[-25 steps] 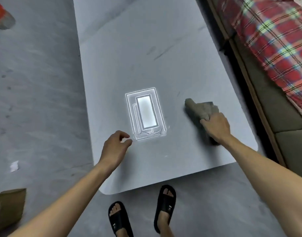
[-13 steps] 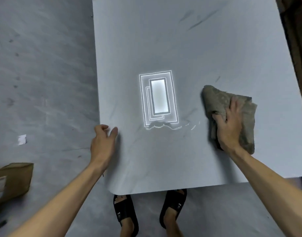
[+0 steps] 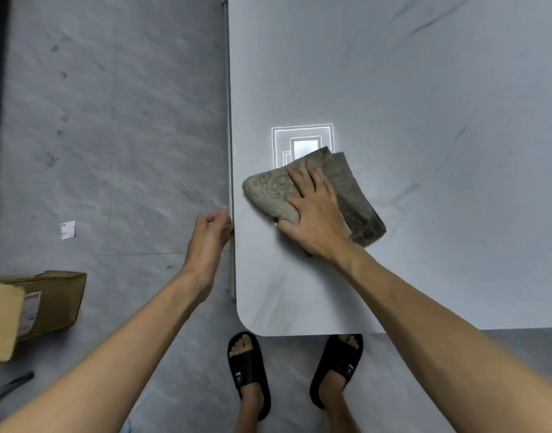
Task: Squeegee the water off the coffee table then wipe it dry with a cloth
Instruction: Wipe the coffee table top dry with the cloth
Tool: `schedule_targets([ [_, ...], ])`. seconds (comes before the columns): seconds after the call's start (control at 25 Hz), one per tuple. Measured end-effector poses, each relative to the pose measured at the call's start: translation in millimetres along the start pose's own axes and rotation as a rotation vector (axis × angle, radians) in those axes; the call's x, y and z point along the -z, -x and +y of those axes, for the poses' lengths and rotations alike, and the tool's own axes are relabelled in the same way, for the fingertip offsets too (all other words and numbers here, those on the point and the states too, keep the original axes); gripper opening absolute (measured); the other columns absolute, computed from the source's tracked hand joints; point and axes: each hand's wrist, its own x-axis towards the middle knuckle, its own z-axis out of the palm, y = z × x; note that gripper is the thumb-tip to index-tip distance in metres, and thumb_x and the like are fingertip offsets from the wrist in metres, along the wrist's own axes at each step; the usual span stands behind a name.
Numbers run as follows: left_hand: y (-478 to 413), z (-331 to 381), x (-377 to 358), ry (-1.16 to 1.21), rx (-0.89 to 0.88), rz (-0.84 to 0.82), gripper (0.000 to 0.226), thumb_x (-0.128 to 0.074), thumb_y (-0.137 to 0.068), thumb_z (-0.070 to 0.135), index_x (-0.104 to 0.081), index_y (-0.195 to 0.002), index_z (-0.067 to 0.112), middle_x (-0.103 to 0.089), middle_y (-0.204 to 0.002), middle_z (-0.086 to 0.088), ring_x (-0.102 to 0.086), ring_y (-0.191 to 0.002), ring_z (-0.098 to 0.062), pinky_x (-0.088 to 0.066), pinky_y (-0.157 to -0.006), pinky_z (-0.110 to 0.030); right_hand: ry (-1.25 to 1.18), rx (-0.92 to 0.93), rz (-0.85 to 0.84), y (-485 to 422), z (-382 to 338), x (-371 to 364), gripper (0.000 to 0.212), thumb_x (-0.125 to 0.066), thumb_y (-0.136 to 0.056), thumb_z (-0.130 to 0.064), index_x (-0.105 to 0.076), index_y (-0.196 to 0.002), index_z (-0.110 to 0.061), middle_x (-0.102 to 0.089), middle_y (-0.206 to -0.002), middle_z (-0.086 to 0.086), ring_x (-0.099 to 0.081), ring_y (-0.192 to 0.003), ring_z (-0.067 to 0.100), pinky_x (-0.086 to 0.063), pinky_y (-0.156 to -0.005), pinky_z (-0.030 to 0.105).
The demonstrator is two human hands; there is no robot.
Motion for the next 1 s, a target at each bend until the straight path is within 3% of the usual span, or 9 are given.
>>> schedule_targets([
  [0.12, -0.3, -8.4, 7.9, -0.05, 0.003, 0.013, 0.031, -0.053, -0.092, 0.047, -0.052, -0.11, 0.022, -0.062, -0.117, 0.002, -0.059, -0.116, -0.014, -0.041, -0.106, -0.033, 0.071, 0.099, -0.082, 6.3, -20.6, -7.9, 0.054, -0.048, -0.07, -0.062, -0.069, -0.108, -0.03, -0.026, -0.157, -0.001, -0.005, -0.148, 0.029, -0.004, -0.118, 0.056],
  [0.2, 2.8, -13.3, 10.7, -0.134, -0.002, 0.026, 0.04, -0.052, -0.09, 0.052, -0.05, -0.114, 0.019, -0.062, -0.119, -0.003, -0.058, -0.115, -0.016, -0.042, -0.106, -0.037, 0.065, 0.134, -0.107, 14.0, -34.0, -14.1, 0.051, -0.047, -0.075, -0.07, -0.07, -0.103, -0.034, -0.028, -0.156, -0.003, -0.007, -0.147, 0.029, -0.004, -0.117, 0.056],
  [0.32, 13.8, -18.5, 9.8, -0.315, -0.013, 0.132, 0.044, -0.047, -0.091, 0.054, -0.049, -0.11, 0.015, -0.063, -0.105, -0.004, -0.06, -0.098, -0.019, -0.048, -0.078, -0.031, 0.099, 0.198, -0.138, 28.7, -42.6, -21.1, 0.053, -0.037, -0.084, -0.074, -0.072, -0.098, -0.037, -0.033, -0.153, -0.004, -0.016, -0.145, 0.027, -0.002, -0.117, 0.056],
  [0.4, 25.2, -21.2, 8.0, -0.463, -0.013, 0.199, 0.04, -0.044, -0.093, 0.053, -0.049, -0.102, 0.015, -0.059, -0.09, 0.003, -0.056, -0.083, -0.012, -0.038, -0.06, -0.026, 0.17, 0.284, -0.166, 35.8, -38.5, -22.2, 0.048, -0.038, -0.087, -0.068, -0.073, -0.098, -0.037, -0.036, -0.152, -0.002, -0.023, -0.142, 0.027, -0.004, -0.116, 0.057],
  [0.52, 43.2, -26.2, -2.6, -0.609, -0.108, 0.2, 0.038, -0.045, -0.094, 0.048, -0.047, -0.105, 0.012, -0.059, -0.087, 0.002, -0.055, -0.079, -0.018, -0.033, -0.056, -0.024, 0.246, 0.397, -0.227, 45.0, -18.6, -15.4, 0.041, -0.043, -0.085, -0.065, -0.073, -0.095, -0.038, -0.037, -0.152, -0.001, -0.027, -0.141, 0.027, -0.01, -0.116, 0.058],
  [0.6, 52.4, -28.7, -16.8, -0.654, -0.185, 0.142, 0.036, -0.046, -0.095, 0.046, -0.043, -0.114, 0.015, -0.058, -0.1, 0.0, -0.053, -0.087, -0.019, -0.035, -0.061, -0.025, 0.251, 0.447, -0.236, 54.7, 0.4, -7.2, 0.038, -0.046, -0.082, -0.063, -0.073, -0.089, -0.037, -0.041, -0.15, -0.001, -0.032, -0.139, 0.026, -0.014, -0.114, 0.056],
  [0.76, 61.0, -34.4, -47.1, -0.739, -0.223, 0.06, 0.051, -0.046, -0.094, 0.048, -0.037, -0.132, 0.015, -0.049, -0.133, -0.003, -0.049, -0.12, -0.024, -0.037, -0.088, -0.031, 0.264, 0.392, -0.233, 82.3, 60.3, 21.3, 0.037, -0.048, -0.081, -0.06, -0.072, -0.088, -0.034, -0.043, -0.148, -0.002, -0.036, -0.136, 0.026, -0.024, -0.11, 0.054],
  [1.0, 62.8, -44.3, -72.6, -0.96, -0.169, 0.064, 0.064, -0.044, -0.093, 0.052, -0.034, -0.138, 0.008, -0.031, -0.145, -0.017, -0.026, -0.138, -0.031, -0.033, -0.111, -0.048, 0.186, -0.066, -0.03, 148.7, 170.2, 71.3, 0.037, -0.05, -0.081, -0.06, -0.071, -0.082, -0.03, -0.041, -0.148, -0.007, -0.039, -0.128, 0.028, -0.029, -0.106, 0.05],
])
